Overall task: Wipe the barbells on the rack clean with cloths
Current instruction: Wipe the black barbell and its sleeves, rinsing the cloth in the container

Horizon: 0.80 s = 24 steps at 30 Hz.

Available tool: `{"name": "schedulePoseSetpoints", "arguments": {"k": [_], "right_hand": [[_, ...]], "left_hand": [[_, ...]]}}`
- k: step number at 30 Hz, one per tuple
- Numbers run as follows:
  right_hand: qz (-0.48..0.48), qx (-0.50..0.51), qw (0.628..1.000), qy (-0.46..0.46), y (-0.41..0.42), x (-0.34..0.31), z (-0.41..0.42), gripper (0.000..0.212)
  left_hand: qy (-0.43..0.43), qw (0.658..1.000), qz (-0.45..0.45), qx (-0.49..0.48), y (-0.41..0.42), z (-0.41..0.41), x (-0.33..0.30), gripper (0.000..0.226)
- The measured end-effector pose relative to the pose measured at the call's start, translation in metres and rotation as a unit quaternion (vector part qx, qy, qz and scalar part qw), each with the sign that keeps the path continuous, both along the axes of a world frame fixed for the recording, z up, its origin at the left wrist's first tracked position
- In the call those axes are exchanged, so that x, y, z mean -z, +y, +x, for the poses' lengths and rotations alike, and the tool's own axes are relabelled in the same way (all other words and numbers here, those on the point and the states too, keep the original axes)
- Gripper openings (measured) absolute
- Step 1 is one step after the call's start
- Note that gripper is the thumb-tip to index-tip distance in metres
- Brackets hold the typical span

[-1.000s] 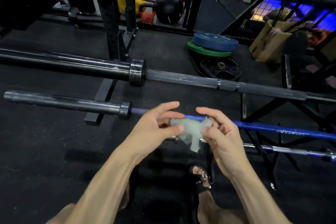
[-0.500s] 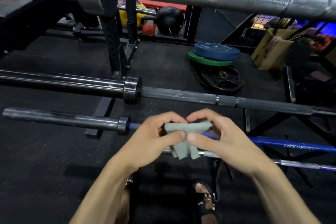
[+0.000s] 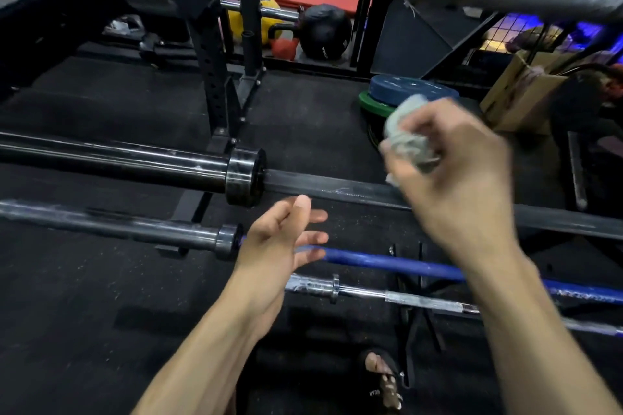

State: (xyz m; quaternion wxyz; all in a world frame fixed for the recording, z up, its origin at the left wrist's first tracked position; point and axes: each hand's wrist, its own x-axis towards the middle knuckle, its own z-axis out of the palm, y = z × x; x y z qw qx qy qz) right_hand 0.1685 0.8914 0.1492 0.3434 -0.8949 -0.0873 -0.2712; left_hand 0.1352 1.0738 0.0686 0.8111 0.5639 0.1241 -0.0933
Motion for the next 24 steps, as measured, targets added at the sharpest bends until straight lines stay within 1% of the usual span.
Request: {"name": "schedulePoseSetpoints", "arguments": {"k": [2,3,4,6,8,9,10,12,14,16,18,22,24], "right_hand": [[-0.119,-0.026,0.991,0.061,0.015,0.02,0.004,0.021],[-0.15,-0.046,0.985,0.076,0.019,0.027,0.002,0.022],[-0.152,-0.07,0.982,0.091,0.02,0.032,-0.002,0.024],[-0.118,-0.096,0.983,0.1,0.016,0.033,-0.005,0.038],[-0.122,-0.091,0.984,0.092,0.013,0.031,-0.003,0.039],[-0.135,-0.09,0.981,0.105,0.013,0.032,0.0,0.04],[-0.161,-0.088,0.975,0.128,0.016,0.034,0.002,0.046],[-0.235,-0.077,0.956,0.156,0.024,0.043,0.006,0.057],[-0.282,-0.064,0.947,0.142,0.029,0.05,0.007,0.054],[-0.308,-0.041,0.944,0.11,0.03,0.052,0.008,0.047],[-0.326,-0.027,0.94,0.098,0.033,0.052,0.009,0.045],[-0.327,-0.023,0.94,0.092,0.035,0.052,0.009,0.039],[-0.3,-0.006,0.95,0.083,0.038,0.05,0.01,0.041]], "left_hand": [[0.004,1.0,-0.008,-0.005,-0.002,0.0,0.002,0.046],[0.005,1.0,-0.011,-0.008,-0.001,0.0,0.003,0.043],[0.004,1.0,-0.012,-0.011,-0.001,0.001,0.003,0.042],[0.004,1.0,-0.011,-0.024,-0.002,0.003,0.003,0.043],[0.01,0.999,-0.01,-0.043,-0.006,0.006,0.003,0.042],[0.014,0.999,-0.009,-0.05,-0.008,0.007,0.003,0.041],[0.017,0.998,-0.009,-0.054,-0.009,0.008,0.003,0.041],[0.021,0.998,-0.012,-0.058,-0.012,0.009,0.001,0.04],[0.025,0.997,-0.021,-0.069,-0.014,0.01,0.001,0.039],[0.025,0.996,-0.027,-0.081,-0.016,0.011,-0.001,0.038],[0.023,0.995,-0.03,-0.089,-0.018,0.011,-0.001,0.037],[0.018,0.995,-0.039,-0.094,-0.02,0.01,-0.001,0.035],[0.016,0.995,-0.042,-0.094,-0.021,0.01,-0.001,0.034]]}}
